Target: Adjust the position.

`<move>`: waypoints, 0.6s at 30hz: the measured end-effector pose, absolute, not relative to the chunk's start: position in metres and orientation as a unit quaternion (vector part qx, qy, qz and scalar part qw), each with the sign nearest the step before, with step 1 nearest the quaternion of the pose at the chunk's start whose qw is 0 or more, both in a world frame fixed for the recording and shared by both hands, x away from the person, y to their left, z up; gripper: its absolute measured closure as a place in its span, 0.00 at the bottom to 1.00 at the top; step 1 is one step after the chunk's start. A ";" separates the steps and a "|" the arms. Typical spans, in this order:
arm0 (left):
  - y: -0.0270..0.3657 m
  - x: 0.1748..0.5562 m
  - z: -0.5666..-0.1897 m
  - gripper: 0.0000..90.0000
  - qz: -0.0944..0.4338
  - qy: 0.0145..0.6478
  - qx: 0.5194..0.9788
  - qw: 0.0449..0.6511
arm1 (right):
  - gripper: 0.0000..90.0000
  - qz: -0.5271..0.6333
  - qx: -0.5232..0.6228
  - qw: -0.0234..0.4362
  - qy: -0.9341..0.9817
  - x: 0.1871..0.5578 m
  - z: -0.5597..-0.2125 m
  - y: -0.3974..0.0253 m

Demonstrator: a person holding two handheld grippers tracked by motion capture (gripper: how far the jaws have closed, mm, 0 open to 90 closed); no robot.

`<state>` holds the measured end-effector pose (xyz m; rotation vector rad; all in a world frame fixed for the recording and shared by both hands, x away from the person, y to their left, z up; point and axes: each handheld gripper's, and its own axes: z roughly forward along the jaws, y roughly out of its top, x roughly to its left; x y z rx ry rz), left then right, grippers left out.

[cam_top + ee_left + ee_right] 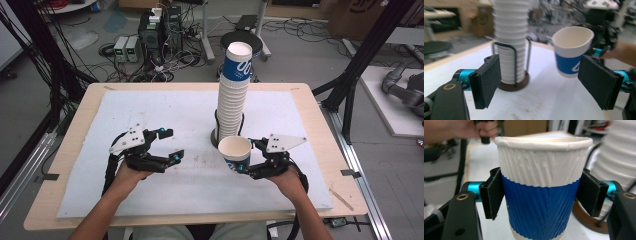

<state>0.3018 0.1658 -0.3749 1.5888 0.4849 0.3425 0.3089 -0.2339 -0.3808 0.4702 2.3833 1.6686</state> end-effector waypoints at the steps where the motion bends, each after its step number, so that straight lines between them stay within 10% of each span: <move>1: 0.168 0.302 -0.377 0.21 0.158 0.220 0.697 0.664 | 0.33 0.570 0.166 0.108 0.798 0.309 -0.381 -0.238; 18: 0.200 0.306 -0.413 0.21 0.226 0.276 0.672 0.649 | 0.33 0.591 0.237 0.194 0.746 0.300 -0.377 -0.289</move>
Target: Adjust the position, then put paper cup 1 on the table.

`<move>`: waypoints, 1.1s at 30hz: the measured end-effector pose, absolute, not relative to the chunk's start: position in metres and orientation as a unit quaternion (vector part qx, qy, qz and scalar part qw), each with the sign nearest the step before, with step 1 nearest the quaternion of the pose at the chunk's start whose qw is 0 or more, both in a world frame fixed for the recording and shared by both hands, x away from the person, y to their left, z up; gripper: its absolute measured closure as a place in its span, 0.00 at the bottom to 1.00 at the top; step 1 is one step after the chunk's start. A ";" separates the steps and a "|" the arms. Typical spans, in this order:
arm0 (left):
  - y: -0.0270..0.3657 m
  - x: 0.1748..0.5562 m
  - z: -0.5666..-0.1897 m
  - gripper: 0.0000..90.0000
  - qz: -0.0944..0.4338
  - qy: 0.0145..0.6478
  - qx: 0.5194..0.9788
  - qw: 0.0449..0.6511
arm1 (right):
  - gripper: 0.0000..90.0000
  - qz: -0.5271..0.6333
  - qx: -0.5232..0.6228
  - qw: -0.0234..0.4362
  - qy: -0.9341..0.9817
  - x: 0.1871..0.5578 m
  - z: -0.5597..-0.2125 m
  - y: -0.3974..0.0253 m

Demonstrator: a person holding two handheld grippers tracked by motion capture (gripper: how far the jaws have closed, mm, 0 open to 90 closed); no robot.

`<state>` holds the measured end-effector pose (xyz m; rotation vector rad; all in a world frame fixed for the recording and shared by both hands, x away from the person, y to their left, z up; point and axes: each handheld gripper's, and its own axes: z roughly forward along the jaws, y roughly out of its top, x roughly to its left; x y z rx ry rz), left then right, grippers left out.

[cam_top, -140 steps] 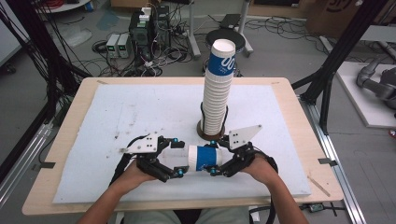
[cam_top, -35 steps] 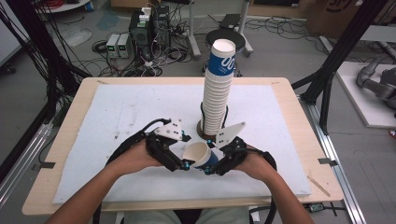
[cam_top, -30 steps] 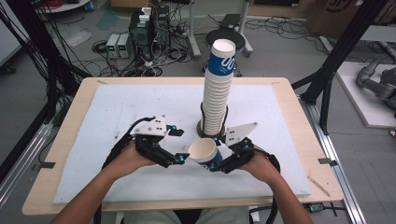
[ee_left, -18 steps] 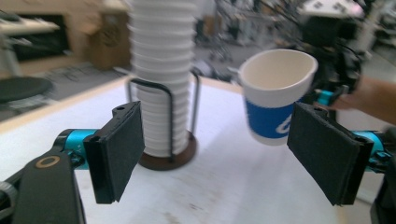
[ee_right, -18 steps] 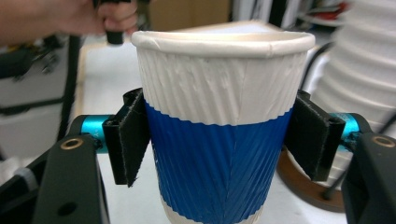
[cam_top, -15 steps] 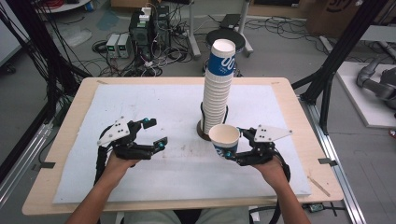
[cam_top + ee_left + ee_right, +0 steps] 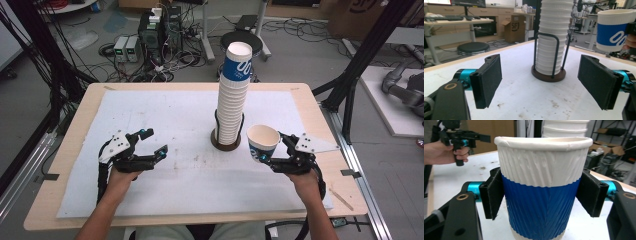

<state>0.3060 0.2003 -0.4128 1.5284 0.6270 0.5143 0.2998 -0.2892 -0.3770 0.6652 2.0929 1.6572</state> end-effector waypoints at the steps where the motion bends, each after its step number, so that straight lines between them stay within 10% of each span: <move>1: 0.201 0.306 -0.414 0.21 0.227 0.275 0.674 0.647 | 0.33 0.590 0.242 0.198 0.744 0.299 -0.377 -0.292; 33: 0.215 0.302 -0.414 0.19 0.236 0.301 0.663 0.644 | 0.33 0.584 0.288 0.227 0.724 0.295 -0.382 -0.318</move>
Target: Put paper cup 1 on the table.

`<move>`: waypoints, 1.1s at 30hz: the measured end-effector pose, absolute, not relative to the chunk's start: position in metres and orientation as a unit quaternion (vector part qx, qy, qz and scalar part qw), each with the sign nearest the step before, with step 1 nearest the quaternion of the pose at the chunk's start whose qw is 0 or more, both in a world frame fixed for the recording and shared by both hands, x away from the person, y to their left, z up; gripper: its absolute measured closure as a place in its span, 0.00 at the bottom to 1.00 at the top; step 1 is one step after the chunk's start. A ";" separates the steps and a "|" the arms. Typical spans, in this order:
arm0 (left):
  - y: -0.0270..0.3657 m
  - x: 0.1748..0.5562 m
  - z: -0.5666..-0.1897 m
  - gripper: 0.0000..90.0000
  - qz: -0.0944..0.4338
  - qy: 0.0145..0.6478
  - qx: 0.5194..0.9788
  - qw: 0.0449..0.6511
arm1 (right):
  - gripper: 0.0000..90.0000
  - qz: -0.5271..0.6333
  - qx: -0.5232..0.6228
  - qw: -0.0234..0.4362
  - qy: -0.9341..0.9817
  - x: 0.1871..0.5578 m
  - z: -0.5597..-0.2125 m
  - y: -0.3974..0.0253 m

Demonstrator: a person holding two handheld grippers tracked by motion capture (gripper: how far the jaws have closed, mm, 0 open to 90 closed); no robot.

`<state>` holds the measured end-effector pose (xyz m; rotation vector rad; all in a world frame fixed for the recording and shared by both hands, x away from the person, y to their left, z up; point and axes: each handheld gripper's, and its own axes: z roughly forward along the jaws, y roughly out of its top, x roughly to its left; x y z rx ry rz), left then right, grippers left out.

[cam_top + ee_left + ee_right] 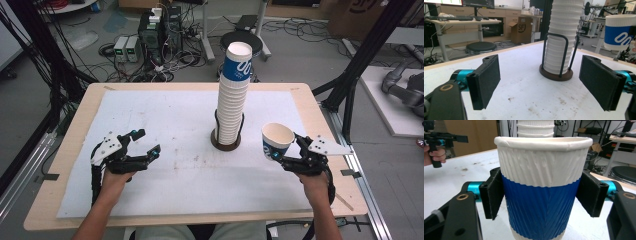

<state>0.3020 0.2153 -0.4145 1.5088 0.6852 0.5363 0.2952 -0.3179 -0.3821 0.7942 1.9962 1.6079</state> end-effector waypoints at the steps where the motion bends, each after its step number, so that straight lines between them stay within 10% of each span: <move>1: 0.215 0.302 -0.415 0.19 0.235 0.302 0.663 0.644 | 0.33 0.584 0.289 0.230 0.723 0.296 -0.382 -0.319; 33: 0.209 0.301 -0.422 0.20 0.227 0.307 0.676 0.631 | 0.33 0.504 0.442 0.278 0.687 0.375 -0.422 -0.329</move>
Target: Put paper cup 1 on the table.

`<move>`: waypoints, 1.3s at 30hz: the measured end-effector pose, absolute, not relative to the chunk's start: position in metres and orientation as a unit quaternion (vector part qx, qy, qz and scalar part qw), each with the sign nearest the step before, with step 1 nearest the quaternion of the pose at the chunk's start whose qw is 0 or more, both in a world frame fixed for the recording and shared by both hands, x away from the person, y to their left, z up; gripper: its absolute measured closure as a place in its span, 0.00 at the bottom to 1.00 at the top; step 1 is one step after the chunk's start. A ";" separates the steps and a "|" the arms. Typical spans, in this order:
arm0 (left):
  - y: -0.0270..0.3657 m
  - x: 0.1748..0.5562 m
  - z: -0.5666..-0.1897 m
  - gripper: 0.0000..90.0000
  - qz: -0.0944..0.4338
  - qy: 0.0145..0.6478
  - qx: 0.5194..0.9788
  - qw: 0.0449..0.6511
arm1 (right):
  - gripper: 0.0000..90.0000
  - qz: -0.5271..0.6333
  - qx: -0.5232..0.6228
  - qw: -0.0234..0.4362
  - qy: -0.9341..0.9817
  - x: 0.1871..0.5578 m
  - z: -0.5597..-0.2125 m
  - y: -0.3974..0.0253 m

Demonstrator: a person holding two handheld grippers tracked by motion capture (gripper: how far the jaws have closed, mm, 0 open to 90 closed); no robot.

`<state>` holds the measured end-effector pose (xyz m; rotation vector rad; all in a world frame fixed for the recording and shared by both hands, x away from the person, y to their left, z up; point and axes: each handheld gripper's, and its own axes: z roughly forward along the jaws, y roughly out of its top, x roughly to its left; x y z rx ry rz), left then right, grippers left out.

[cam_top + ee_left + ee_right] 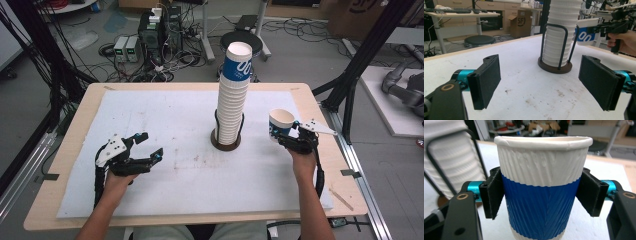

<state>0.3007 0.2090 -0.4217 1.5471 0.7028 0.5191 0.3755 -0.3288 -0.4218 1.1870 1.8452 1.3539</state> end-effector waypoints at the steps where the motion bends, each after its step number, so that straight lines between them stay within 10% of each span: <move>1: 0.209 0.301 -0.422 0.20 0.227 0.307 0.676 0.630 | 0.33 0.499 0.447 0.276 0.688 0.378 -0.424 -0.329; 39: 0.212 0.302 -0.420 0.20 0.227 0.307 0.676 0.630 | 0.20 0.446 0.478 0.233 0.720 0.362 -0.444 -0.348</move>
